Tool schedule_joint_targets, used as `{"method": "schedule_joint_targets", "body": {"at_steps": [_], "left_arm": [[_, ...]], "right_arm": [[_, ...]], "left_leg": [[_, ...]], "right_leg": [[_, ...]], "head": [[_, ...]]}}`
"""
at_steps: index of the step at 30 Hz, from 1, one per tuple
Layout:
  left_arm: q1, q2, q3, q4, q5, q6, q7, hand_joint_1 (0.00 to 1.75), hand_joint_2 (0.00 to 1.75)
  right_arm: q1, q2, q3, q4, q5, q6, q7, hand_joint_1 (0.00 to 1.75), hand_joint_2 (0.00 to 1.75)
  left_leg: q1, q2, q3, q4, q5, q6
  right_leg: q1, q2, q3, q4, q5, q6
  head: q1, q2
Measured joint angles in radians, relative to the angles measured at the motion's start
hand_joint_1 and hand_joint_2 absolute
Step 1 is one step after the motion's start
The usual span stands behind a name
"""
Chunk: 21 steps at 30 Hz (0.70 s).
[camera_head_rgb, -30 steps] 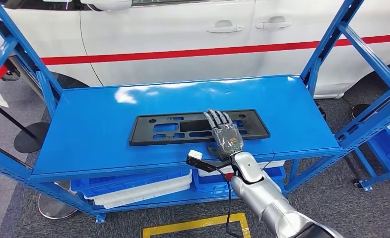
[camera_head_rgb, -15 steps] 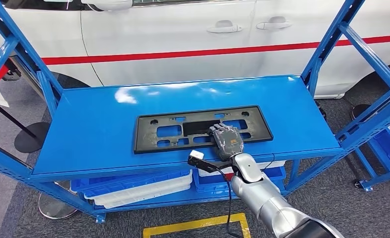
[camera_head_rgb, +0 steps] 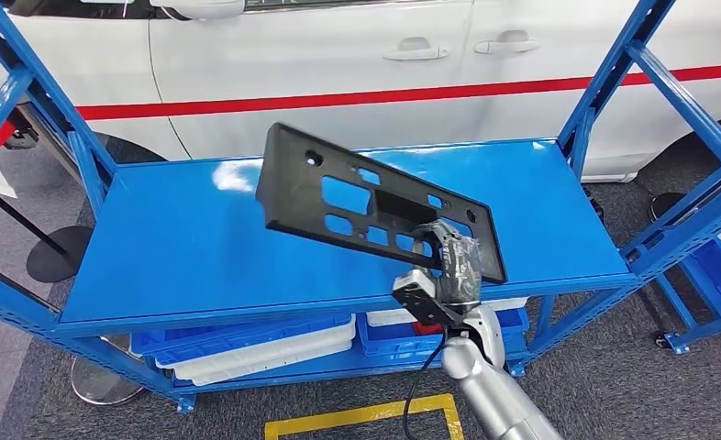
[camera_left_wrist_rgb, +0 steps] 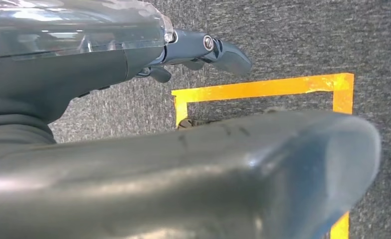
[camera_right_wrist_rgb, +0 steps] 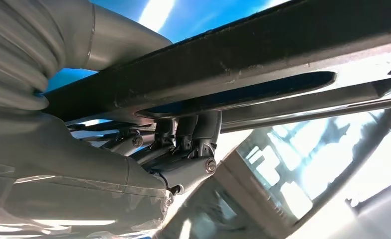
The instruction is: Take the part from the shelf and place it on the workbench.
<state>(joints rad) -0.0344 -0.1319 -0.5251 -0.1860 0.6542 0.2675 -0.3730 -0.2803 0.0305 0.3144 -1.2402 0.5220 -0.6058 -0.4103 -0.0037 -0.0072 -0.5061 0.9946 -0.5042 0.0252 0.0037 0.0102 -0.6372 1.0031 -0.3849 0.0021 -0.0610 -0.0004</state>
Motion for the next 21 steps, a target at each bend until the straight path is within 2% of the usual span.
{"method": "schedule_joint_targets", "body": {"at_steps": [4,11,16,21], "left_arm": [[0.0,0.007,0.0,0.0,0.019,0.006,-0.016,0.0,0.0],[-0.001,0.023,0.001,0.0,0.032,0.019,-0.04,0.0,0.0],[-0.003,0.033,0.003,0.0,0.041,0.019,-0.072,0.0,0.0],[-0.004,0.039,0.005,0.0,0.059,0.028,-0.078,0.0,0.0]], "right_arm": [[0.126,-0.03,-0.02,-0.271,-0.261,0.068,-0.085,1.75,1.75],[0.319,-0.092,-0.046,-0.614,-0.534,0.208,-0.165,1.75,1.75],[0.423,-0.124,-0.072,-0.715,-0.645,0.291,-0.236,1.75,1.75],[0.475,-0.131,-0.108,-0.738,-0.768,0.448,-0.282,1.75,1.75]], "left_leg": [[0.0,0.0,-0.001,0.0,-0.001,-0.001],[0.0,0.0,-0.001,0.0,-0.002,-0.002],[-0.001,0.0,-0.001,0.0,-0.003,-0.001],[-0.006,0.0,-0.001,0.002,-0.004,0.003]], "right_leg": [[0.0,0.0,-0.002,0.0,-0.001,0.0],[0.0,0.0,-0.002,0.0,-0.002,-0.001],[-0.001,0.0,-0.002,0.0,-0.002,-0.001],[-0.008,0.0,-0.001,-0.001,0.001,0.003]], "head": [[0.0,0.0],[0.0,0.0],[0.0,0.0],[0.0,0.0]]}}
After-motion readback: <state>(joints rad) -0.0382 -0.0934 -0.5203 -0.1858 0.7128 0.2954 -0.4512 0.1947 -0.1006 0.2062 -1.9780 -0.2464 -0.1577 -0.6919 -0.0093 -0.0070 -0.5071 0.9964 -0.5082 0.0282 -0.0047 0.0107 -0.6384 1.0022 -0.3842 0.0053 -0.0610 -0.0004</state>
